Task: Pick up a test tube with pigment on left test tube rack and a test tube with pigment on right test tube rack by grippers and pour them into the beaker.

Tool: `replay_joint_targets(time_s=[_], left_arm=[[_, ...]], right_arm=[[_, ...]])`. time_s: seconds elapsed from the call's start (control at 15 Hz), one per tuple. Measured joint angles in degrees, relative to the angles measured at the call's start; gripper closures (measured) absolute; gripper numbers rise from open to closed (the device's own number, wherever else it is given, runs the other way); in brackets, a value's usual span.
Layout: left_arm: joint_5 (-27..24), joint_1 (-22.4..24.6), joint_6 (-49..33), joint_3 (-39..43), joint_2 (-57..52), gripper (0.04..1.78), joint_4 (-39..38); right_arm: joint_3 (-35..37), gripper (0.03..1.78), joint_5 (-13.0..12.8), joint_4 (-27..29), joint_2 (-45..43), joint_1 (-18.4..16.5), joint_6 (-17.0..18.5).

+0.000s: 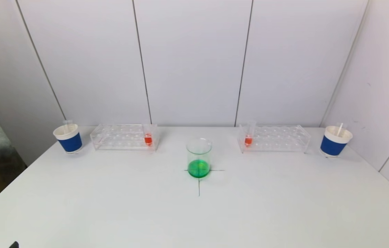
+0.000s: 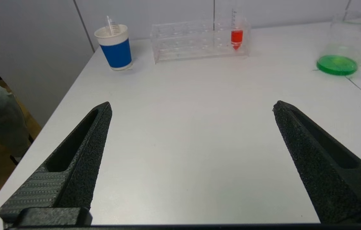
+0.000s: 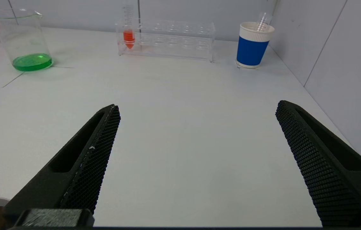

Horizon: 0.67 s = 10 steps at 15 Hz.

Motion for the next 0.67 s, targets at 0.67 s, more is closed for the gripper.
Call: replay_joint_targets(time_s=[0.67], left_arm=[[-8.41, 9.75, 0.3, 3.06, -6.97, 0.06, 9.79]], right_arm=[[0.0, 0.04, 0.01, 0.02, 0.0, 0.0, 0.0]])
